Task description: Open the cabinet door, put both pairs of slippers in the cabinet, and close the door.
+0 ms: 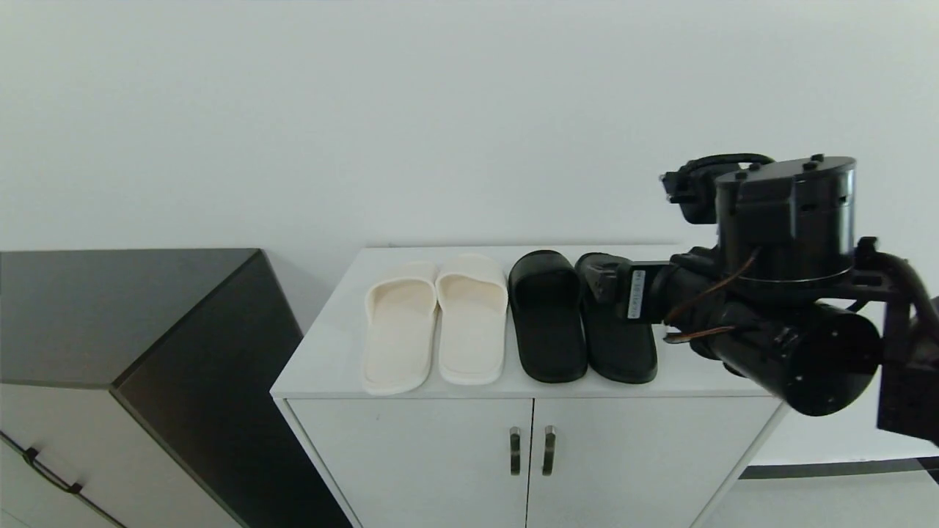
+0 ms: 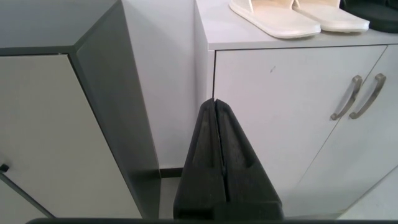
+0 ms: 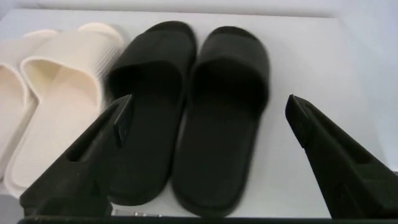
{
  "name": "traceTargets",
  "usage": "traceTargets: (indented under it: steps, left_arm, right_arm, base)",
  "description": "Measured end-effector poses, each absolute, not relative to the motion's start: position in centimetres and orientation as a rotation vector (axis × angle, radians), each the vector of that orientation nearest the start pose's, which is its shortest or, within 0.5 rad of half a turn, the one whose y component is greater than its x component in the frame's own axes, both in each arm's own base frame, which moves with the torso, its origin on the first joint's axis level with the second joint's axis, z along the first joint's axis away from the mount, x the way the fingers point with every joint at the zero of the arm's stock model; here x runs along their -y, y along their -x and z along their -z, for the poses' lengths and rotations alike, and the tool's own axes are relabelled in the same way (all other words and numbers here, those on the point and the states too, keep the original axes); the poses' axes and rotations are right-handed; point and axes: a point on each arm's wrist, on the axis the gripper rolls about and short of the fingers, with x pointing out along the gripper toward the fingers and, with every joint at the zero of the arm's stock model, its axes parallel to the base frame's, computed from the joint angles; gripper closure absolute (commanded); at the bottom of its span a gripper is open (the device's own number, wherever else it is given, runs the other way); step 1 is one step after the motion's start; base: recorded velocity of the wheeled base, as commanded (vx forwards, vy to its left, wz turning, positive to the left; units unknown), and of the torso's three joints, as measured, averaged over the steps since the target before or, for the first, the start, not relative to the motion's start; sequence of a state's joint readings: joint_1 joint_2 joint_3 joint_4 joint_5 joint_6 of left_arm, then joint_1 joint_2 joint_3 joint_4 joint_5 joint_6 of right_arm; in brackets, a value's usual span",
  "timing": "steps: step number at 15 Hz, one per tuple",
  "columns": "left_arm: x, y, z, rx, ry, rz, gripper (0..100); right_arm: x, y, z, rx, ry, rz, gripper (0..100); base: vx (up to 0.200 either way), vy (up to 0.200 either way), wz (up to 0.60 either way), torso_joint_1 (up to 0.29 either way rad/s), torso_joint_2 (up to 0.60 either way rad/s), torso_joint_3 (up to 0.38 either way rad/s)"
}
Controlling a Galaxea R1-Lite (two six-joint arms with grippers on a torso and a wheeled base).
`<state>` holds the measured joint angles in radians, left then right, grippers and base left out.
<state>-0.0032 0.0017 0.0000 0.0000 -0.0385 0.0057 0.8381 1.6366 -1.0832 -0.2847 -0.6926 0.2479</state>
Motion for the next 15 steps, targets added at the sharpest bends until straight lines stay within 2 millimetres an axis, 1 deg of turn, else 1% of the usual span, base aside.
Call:
traceTargets:
  steps: [3,5,13,15]
  left_arm:
    - [0.1,2.3,-7.6,-0.002,-0.006,0.042,100]
    - [0.1,2.3,-7.6,-0.002,-0.005,0.042,100]
    - [0.1,2.3,-7.6,-0.002,-0.004,0.042,100]
    - [0.1,2.3,-7.6,-0.002,-0.005,0.042,100]
  right_arm:
    - [-24.4,-21.4,-23.5,-0.218,-0.028,-0.12,0]
    - [-25.3,-22.3,-22.5,-0.218,-0.029,-0.114,0]
    - [-26.4,-26.4,-18.3,-0.237,-0.023,-0.063,0]
    - [-26.5,-27.9,-17.6,-0.222,-0.039,-0.044,0]
  base:
    - [0.0,0.0,0.0,0.0,0.0,0.0]
    - [0.0,0.0,0.0,0.0,0.0,0.0]
    - [0.0,0.0,0.0,0.0,0.0,0.0]
    - [0.0,0.0,0.0,0.0,0.0,0.0]
